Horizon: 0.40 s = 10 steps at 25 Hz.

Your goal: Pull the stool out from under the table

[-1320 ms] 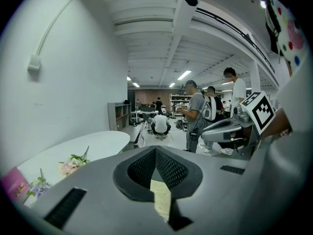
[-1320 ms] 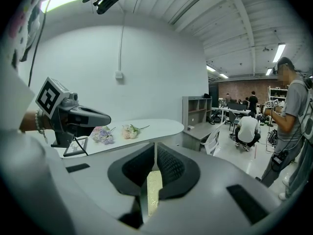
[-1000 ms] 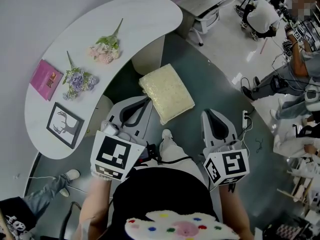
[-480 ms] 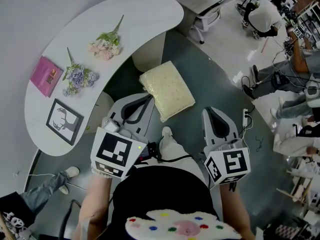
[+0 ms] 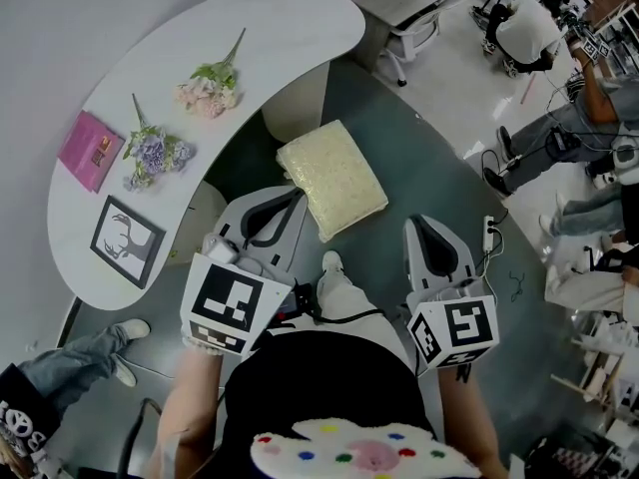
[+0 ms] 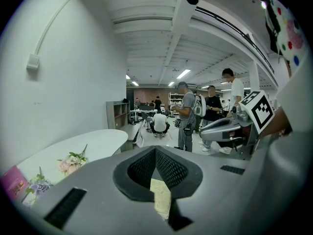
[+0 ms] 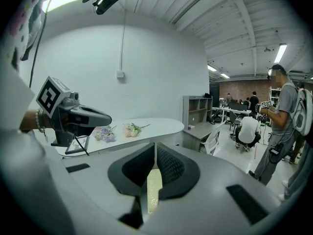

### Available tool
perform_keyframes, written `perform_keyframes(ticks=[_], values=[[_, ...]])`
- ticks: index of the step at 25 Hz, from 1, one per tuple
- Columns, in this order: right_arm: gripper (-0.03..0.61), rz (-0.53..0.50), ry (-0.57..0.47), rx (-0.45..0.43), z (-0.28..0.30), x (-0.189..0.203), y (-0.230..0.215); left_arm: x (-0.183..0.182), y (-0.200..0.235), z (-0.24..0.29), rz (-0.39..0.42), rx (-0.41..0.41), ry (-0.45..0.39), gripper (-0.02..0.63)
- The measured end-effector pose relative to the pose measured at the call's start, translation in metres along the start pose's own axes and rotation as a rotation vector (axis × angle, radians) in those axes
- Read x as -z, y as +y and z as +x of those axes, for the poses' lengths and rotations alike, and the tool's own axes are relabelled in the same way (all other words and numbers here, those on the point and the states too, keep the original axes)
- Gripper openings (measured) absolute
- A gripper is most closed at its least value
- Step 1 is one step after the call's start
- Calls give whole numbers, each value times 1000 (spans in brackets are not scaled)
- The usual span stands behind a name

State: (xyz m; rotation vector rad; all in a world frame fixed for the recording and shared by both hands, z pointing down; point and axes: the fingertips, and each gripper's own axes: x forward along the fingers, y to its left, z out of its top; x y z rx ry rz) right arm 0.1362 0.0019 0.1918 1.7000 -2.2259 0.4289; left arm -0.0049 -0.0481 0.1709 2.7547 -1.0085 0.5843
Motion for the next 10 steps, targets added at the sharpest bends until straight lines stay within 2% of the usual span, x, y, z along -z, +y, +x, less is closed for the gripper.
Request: perform_keyframes(ticks=[10], values=[[43,-39,7,-10,-6,0,-2,-5,-5,0,-4,-4,3,17]])
